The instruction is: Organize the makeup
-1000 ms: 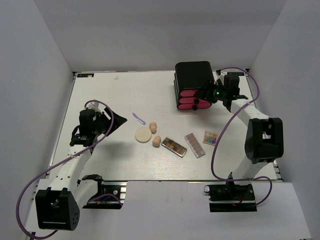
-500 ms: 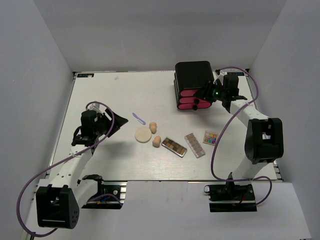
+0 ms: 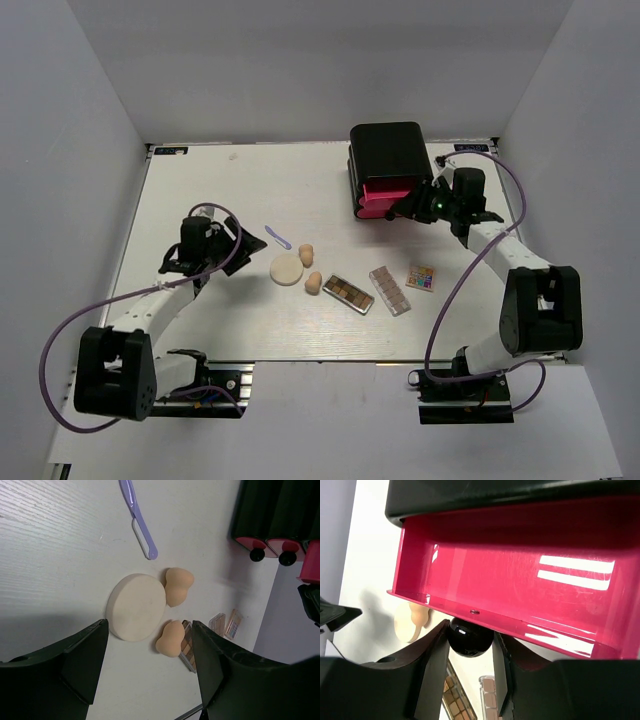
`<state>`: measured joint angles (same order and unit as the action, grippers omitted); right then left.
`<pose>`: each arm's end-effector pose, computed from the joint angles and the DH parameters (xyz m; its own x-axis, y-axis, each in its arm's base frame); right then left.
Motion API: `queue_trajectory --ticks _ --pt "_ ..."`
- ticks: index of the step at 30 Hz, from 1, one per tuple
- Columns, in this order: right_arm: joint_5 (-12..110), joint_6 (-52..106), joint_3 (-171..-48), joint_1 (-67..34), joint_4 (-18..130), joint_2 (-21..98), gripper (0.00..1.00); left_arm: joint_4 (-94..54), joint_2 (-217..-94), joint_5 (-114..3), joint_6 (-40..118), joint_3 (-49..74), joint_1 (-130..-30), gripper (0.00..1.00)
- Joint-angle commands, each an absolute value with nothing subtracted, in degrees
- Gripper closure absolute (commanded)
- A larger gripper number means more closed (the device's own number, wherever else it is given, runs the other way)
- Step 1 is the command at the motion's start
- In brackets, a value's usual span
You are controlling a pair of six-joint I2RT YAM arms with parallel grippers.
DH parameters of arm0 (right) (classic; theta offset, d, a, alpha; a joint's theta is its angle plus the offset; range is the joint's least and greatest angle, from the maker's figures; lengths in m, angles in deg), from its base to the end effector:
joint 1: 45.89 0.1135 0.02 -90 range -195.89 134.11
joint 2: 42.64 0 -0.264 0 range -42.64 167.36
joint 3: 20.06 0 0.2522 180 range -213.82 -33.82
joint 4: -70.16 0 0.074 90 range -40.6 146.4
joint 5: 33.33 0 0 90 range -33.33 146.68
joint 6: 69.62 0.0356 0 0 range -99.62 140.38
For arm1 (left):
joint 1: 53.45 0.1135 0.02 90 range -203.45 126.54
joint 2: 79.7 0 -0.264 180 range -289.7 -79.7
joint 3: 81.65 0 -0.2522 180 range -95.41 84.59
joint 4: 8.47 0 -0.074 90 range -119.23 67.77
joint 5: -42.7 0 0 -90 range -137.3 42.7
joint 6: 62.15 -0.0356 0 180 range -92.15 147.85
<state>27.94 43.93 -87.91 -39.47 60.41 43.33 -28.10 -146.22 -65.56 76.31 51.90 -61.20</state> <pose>0.3301 0.0544 0.2492 -0.6337 0.2813 -0.7206 -0.2914 0.7761 0.5592 0.2310 -0.0427 0.2002 -0.6944 -0.6229 -0.3604 -0.2304 0.6669 -0.7086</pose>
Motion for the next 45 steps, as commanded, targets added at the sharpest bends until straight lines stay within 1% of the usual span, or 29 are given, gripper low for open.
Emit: queue_trajectory --ticks 1,10,14,16,17,19,20,23,25,27,28,30,31,32,37,41,44,45 --pt "26.97 43.40 -86.74 -39.30 60.00 40.94 0.76 -25.40 -148.50 -63.39 76.89 48.56 -63.20 0.23" --pt "27.23 44.02 -82.78 -39.30 58.33 37.69 0.76 -24.52 -156.85 -59.52 77.68 43.29 -68.39 0.23" --pt "27.58 44.02 -82.16 -39.38 58.07 36.73 0.76 -26.44 -159.68 -55.49 78.29 40.83 -70.58 0.23" --pt "27.85 44.02 -81.99 -39.38 58.51 36.63 0.73 -26.71 -160.38 -52.94 78.12 39.60 -71.38 0.23" --pt "28.02 43.84 -81.99 -39.30 58.77 36.81 0.66 -27.32 -161.17 -51.97 78.03 39.07 -72.08 0.23" --pt "28.29 43.75 -82.68 -39.30 59.39 37.33 0.56 -27.85 -162.14 -49.86 77.86 37.41 -72.70 0.23" --pt "28.20 43.67 -83.04 -39.47 59.30 37.95 0.49 -28.99 -163.19 -48.98 77.68 36.70 -73.22 0.23" --pt "27.85 43.05 -84.18 -39.47 59.21 38.65 0.38 -30.40 -164.95 -45.73 77.50 34.32 -73.84 0.23" --pt "27.32 42.79 -84.36 -39.56 59.13 38.57 0.34 -31.19 -166.97 -43.88 77.50 33.09 -74.45 0.23" --pt "26.71 42.44 -84.10 -39.38 58.95 38.39 0.27 -33.21 -169.42 -42.48 77.59 30.64 -75.07 0.23" --pt "26.62 41.57 -83.92 -39.47 58.25 38.04 0.23 -35.05 -170.31 -41.08 77.77 29.84 -75.08 0.25" --pt "26.53 40.86 -83.04 -39.64 57.98 37.52 0.21 -36.99 -173.11 -39.75 78.12 26.60 -75.69 0.28" --pt "26.62 40.77 -82.78 -39.47 57.81 37.08 0.20 -39.78 -174.09 -38.27 78.38 25.37 -76.21 0.32" --pt "26.53 40.59 -82.43 -39.47 57.72 36.73 0.20 -41.12 -175.05 -37.90 78.47 22.74 -76.22 0.34" --pt "26.70 39.63 -80.49 -39.73 57.90 35.14 0.19 -48.84 -181.81 -35.53 78.47 15.61 -77.97 0.36" --pt "26.79 38.22 -80.14 -39.65 57.19 34.70 0.18 -53.43 -184.81 -31.93 79.70 11.30 -77.98 0.38" --pt "26.70 36.81 -79.88 -39.65 56.93 33.83 0.18 -55.88 -186.57 -30.87 80.32 8.23 -77.98 0.46" --pt "26.70 36.81 -79.18 -39.82 56.93 33.82 0.19 -55.89 -187.45 -30.61 80.49 8.21 -77.98 0.46"
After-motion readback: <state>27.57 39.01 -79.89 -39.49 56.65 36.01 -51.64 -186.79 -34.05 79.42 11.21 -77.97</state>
